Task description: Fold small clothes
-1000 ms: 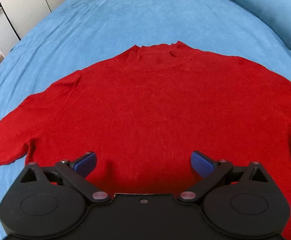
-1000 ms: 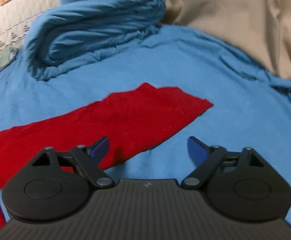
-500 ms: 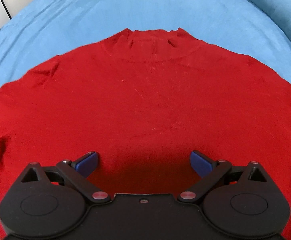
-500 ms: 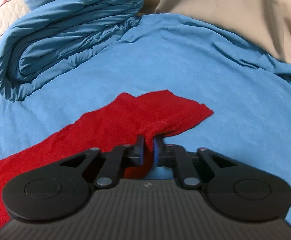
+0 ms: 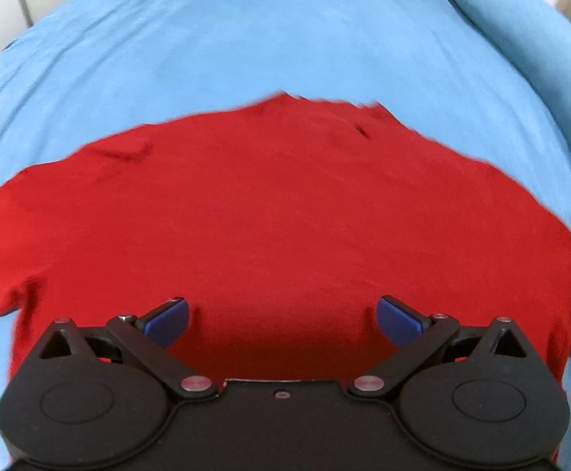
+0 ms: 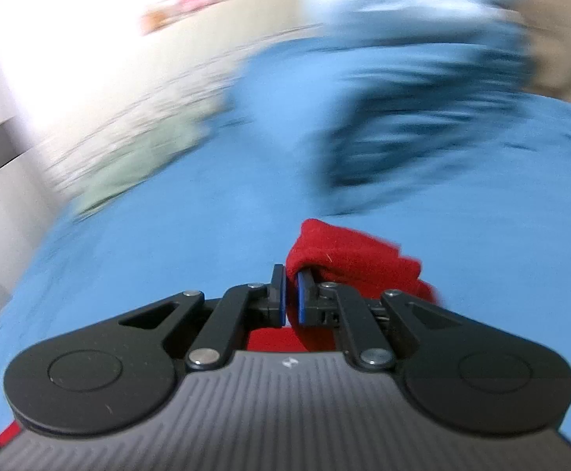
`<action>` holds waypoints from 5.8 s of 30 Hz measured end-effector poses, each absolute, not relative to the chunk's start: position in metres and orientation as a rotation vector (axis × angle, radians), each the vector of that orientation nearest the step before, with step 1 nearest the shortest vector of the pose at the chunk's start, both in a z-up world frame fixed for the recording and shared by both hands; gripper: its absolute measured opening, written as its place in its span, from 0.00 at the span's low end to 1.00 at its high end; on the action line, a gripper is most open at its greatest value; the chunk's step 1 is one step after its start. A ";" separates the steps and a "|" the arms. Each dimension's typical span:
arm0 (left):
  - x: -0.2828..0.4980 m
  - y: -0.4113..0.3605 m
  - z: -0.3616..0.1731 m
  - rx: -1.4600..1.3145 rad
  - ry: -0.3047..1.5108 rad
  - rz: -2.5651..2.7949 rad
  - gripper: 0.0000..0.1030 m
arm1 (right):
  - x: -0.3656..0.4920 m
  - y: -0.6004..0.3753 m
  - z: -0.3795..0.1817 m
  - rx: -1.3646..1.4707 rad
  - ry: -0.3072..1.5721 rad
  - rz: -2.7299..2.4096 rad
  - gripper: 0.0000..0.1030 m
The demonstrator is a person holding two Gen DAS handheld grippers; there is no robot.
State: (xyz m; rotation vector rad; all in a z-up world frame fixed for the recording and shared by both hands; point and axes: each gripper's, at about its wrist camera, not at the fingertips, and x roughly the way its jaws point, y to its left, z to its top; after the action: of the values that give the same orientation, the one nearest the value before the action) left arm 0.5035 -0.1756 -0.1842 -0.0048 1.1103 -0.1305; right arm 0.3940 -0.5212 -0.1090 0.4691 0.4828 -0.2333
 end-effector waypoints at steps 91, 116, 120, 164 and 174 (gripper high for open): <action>0.519 -0.048 -0.138 -0.431 0.726 -0.164 0.04 | 0.369 -0.387 -0.214 0.130 0.794 -0.066 0.85; 0.487 0.001 -0.186 -0.309 0.854 -0.069 0.62 | 0.381 -0.375 -0.199 0.069 0.749 -0.058 0.90; 0.498 0.016 -0.191 -0.426 0.856 -0.034 0.62 | 0.390 -0.367 -0.196 0.083 0.731 -0.047 0.90; 0.528 -0.004 -0.175 -0.049 0.856 -0.100 0.68 | 0.408 -0.355 -0.219 0.082 0.793 -0.058 0.90; 0.559 0.004 -0.190 -0.301 1.006 -0.182 0.21 | 0.406 -0.351 -0.219 0.076 0.790 -0.061 0.90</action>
State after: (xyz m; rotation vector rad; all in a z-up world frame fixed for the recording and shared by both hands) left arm 0.5590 0.0045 -0.1898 -0.3014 1.0064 -0.1820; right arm 0.4056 -0.3515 -0.2192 0.0760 0.7905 -0.0608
